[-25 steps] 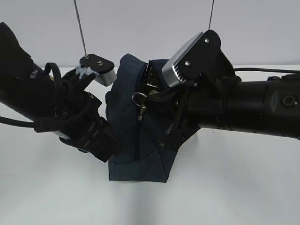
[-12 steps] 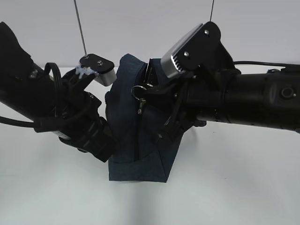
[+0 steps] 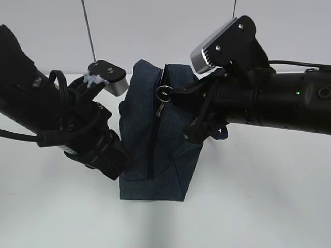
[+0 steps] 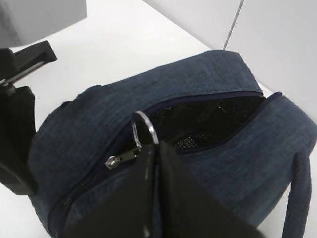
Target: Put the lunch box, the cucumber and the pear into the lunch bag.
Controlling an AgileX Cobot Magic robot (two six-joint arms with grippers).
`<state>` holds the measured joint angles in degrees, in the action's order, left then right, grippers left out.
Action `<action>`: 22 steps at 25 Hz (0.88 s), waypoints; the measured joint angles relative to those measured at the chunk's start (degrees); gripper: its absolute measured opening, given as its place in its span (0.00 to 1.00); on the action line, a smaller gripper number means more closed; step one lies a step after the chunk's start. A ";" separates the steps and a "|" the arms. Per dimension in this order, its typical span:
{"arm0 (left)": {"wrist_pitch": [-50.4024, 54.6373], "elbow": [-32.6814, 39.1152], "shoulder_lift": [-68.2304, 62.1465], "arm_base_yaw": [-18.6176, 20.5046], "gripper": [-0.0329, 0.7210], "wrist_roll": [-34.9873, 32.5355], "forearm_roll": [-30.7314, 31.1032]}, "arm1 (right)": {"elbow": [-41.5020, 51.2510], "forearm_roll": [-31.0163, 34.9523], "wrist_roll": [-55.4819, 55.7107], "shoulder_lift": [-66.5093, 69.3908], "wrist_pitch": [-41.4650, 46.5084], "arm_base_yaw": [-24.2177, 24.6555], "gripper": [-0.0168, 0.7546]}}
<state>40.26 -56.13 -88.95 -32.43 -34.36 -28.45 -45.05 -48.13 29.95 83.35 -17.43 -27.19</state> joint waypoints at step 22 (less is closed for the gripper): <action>1.87 0.00 0.00 0.00 0.05 0.05 1.39 | -8.26 0.00 -0.21 4.11 1.95 0.25 0.02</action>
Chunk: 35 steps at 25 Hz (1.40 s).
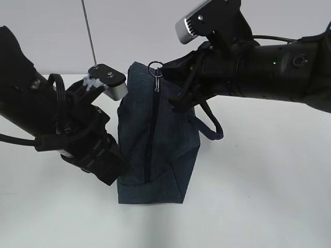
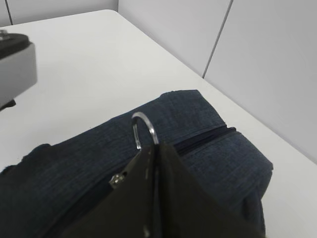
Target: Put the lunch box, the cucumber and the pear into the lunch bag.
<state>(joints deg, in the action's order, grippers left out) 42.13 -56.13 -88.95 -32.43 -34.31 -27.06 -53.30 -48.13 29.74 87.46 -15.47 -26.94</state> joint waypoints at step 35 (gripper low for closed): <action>3.62 -0.05 0.00 0.00 0.05 0.00 0.54 | -11.12 -0.58 -1.34 11.45 -2.48 7.34 0.02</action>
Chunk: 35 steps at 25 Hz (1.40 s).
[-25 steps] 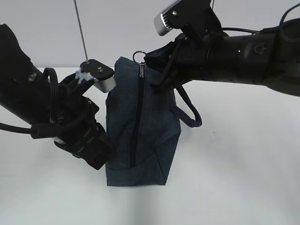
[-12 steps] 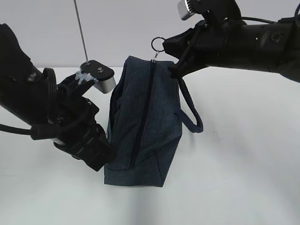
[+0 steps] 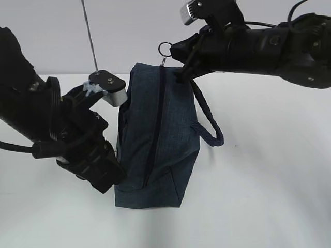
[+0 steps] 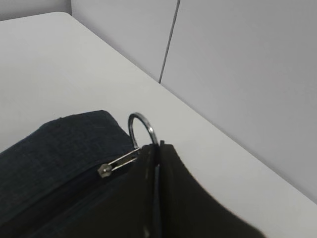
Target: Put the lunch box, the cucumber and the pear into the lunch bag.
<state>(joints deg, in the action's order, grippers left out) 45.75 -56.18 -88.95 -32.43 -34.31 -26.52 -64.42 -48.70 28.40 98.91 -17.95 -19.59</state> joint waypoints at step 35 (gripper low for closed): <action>2.26 0.00 0.00 0.00 0.04 0.00 0.11 | -14.59 -56.69 76.23 6.03 -9.49 5.82 0.02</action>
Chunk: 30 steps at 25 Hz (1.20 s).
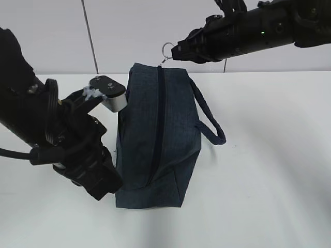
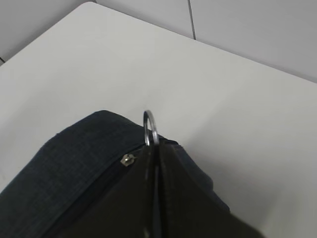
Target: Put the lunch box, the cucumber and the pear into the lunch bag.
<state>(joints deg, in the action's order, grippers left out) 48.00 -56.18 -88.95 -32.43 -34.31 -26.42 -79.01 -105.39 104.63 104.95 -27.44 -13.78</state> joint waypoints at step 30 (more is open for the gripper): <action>-12.44 -4.58 7.77 5.64 0.36 4.65 -5.22 | -5.46 0.00 -0.36 4.58 -12.34 2.16 0.02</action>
<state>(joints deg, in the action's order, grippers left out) 35.57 -60.76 -81.19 -26.79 -29.65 -31.63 -84.47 -105.39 104.28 109.52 -39.78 -11.61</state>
